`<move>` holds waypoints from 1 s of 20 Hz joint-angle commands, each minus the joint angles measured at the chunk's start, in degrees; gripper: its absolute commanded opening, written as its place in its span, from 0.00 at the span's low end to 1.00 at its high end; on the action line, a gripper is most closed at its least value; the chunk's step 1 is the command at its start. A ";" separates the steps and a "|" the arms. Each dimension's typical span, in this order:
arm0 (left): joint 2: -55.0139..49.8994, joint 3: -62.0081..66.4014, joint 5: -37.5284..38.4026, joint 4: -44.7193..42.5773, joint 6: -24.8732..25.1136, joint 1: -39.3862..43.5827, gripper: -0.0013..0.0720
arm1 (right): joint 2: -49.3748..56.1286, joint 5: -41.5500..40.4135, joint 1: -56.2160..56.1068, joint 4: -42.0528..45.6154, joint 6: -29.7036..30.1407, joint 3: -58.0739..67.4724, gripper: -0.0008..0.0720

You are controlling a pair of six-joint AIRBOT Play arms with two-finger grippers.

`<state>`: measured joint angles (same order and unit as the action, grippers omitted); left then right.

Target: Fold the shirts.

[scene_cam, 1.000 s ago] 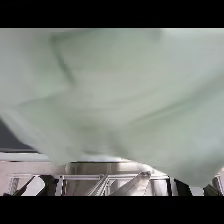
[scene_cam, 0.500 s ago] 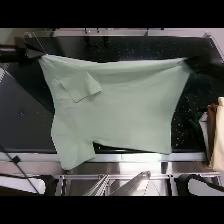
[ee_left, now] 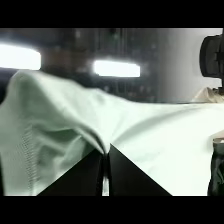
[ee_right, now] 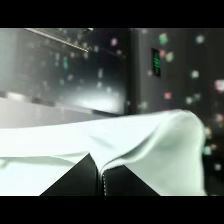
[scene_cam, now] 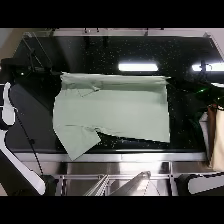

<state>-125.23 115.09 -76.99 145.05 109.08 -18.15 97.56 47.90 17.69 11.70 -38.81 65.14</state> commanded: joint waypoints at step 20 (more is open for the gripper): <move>9.46 -6.80 -24.76 -7.17 -7.06 -5.27 0.97 | -10.86 27.19 11.58 44.33 -28.59 -6.75 0.56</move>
<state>-120.68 113.34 -99.00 138.17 103.39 -21.50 90.85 66.19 26.37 42.44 -58.06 61.45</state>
